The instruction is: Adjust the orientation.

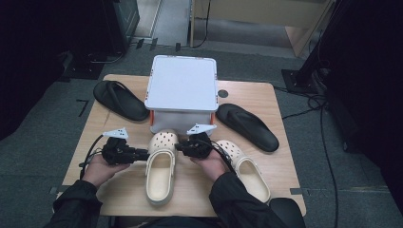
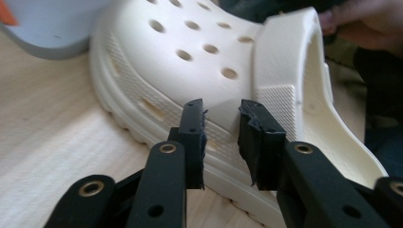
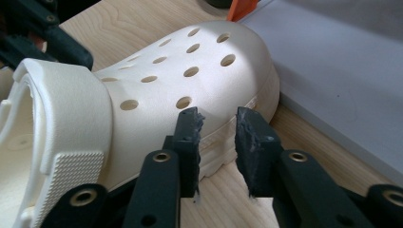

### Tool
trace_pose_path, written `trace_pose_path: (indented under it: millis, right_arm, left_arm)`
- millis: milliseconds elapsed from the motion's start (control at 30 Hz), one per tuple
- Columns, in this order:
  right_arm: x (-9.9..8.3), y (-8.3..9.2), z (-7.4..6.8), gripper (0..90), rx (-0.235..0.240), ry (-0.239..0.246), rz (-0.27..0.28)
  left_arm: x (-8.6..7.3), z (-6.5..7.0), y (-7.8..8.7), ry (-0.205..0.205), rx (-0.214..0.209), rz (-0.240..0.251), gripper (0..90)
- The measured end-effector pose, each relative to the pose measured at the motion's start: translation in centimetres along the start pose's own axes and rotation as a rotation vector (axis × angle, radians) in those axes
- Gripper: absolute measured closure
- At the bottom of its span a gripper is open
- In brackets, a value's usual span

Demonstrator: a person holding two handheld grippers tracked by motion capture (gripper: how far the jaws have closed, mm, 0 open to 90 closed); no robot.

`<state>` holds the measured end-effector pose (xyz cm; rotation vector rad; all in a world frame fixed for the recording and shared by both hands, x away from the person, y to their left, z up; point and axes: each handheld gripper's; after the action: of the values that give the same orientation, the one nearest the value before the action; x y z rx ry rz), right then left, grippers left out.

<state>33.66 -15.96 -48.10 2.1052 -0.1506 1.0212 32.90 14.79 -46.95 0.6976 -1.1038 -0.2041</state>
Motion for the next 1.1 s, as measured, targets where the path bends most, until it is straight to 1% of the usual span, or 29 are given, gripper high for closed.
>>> trace_pose_path:
  millis: [67, 167, 200, 233, 300, 433, 500, 600, 733, 800, 833, 900, 1000, 1100]
  right_arm:
    - [0.1, 0.3, -0.3, 67.6, 0.012, 0.013, 0.004]
    - [0.4, 0.8, -0.9, 65.2, 0.014, 0.037, 0.008]
    - [0.5, 1.1, -1.0, 64.7, 0.016, 0.037, 0.011]
    - [0.6, 1.3, -1.1, 63.8, 0.024, 0.031, 0.012]
    - [0.9, 1.9, -1.4, 62.3, 0.035, 0.034, 0.023]
    - [1.5, 3.0, -2.3, 56.8, 0.064, 0.045, 0.050]
    - [1.6, 3.4, -2.9, 53.6, 0.088, 0.051, 0.048]
    - [1.5, 3.4, -3.7, 49.4, 0.111, 0.069, 0.036]
    - [1.0, 2.7, -4.7, 44.9, 0.128, 0.084, 0.006]
    - [0.6, 2.2, -4.9, 44.1, 0.116, 0.093, -0.005]
    - [0.4, 1.8, -4.9, 44.1, 0.104, 0.102, -0.015]
    - [0.1, 1.3, -4.8, 42.9, 0.092, 0.097, -0.033]
    - [-0.2, 0.7, -4.8, 42.2, 0.055, 0.101, -0.020]
    - [-0.4, 0.4, -4.7, 41.1, 0.027, 0.106, -0.022]
  left_arm:
    - [0.1, -0.3, 0.4, 0.013, 0.017, 0.015, 67.8]
    - [0.3, -0.7, 1.0, 0.037, 0.027, 0.048, 64.4]
    - [0.4, -0.8, 1.1, 0.036, 0.035, 0.049, 63.6]
    - [0.5, -0.9, 1.2, 0.034, 0.040, 0.050, 62.3]
    - [0.8, -1.1, 1.4, 0.031, 0.050, 0.059, 61.3]
    - [2.0, -1.4, 1.7, 0.016, 0.054, 0.076, 60.5]
    - [2.6, -1.5, 1.7, 0.003, 0.063, 0.068, 59.8]
    - [3.5, -1.7, 1.9, 0.001, 0.049, 0.074, 59.8]
    - [5.2, -1.9, 2.3, -0.026, 0.055, 0.081, 59.2]
    - [6.2, -2.1, 2.6, -0.032, 0.045, 0.091, 59.0]
    - [6.6, -2.1, 2.8, -0.041, 0.051, 0.094, 58.6]
    - [7.2, -2.3, 3.0, -0.042, 0.052, 0.103, 58.6]
    - [8.1, -2.5, 3.4, -0.055, 0.048, 0.109, 58.6]
    - [9.0, -2.6, 3.8, -0.062, 0.042, 0.116, 59.3]
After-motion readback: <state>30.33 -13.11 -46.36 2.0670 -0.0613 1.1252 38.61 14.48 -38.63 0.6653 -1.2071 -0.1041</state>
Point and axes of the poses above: each handheld gripper's, and its own axes: y roughly backward along the jaws, x roughly out of its top, z roughly to its right, and after that the axes turned 10 degrees about -y, right-handed
